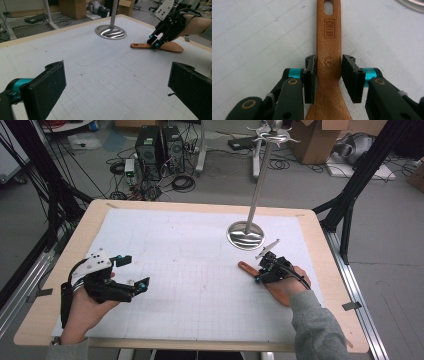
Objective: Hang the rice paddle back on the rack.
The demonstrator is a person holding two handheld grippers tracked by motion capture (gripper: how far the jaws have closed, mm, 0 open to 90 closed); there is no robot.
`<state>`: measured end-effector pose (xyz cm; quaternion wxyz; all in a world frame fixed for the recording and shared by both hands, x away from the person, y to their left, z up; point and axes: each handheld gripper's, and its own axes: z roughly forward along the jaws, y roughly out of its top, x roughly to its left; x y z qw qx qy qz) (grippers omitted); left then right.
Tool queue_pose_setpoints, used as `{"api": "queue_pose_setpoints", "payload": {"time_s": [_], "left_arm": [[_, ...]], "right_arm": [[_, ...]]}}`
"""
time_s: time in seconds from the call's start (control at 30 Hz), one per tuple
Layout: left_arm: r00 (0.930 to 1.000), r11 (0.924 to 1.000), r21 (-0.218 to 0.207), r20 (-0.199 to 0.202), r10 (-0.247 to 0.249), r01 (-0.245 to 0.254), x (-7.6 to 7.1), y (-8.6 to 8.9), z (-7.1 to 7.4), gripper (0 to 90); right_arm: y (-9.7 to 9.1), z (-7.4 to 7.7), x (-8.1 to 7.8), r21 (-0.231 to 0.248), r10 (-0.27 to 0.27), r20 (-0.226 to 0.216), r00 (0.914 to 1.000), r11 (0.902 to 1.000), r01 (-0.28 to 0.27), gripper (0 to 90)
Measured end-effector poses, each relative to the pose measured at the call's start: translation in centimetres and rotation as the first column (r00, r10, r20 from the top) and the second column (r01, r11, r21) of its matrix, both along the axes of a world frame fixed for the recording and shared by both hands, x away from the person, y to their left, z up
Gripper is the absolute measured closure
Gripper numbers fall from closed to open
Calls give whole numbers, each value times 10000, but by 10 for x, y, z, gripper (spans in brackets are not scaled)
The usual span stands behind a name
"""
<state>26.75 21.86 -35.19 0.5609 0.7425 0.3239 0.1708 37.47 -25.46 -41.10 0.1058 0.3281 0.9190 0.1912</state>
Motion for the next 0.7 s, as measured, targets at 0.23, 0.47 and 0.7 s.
{"api": "queue_pose_setpoints", "payload": {"time_s": [0.23, 0.47, 0.7], "left_arm": [[10000, 9999, 99, -36, -43, 44, 1, -3, -2, 20], [10000, 9999, 148, -76, -34, 35, 1, -4, -2, 20], [10000, 9999, 140, -54, -45, 46, -2, -3, -2, 20]], "right_arm": [[-6, 10, -7, 738, -282, 803, 9964, 9970, 223, 644], [-17, 20, -16, 1822, -727, 1586, 9847, 9823, 432, 644], [-29, 31, -23, 3136, -1373, 2240, 9649, 9475, 620, 644]]}}
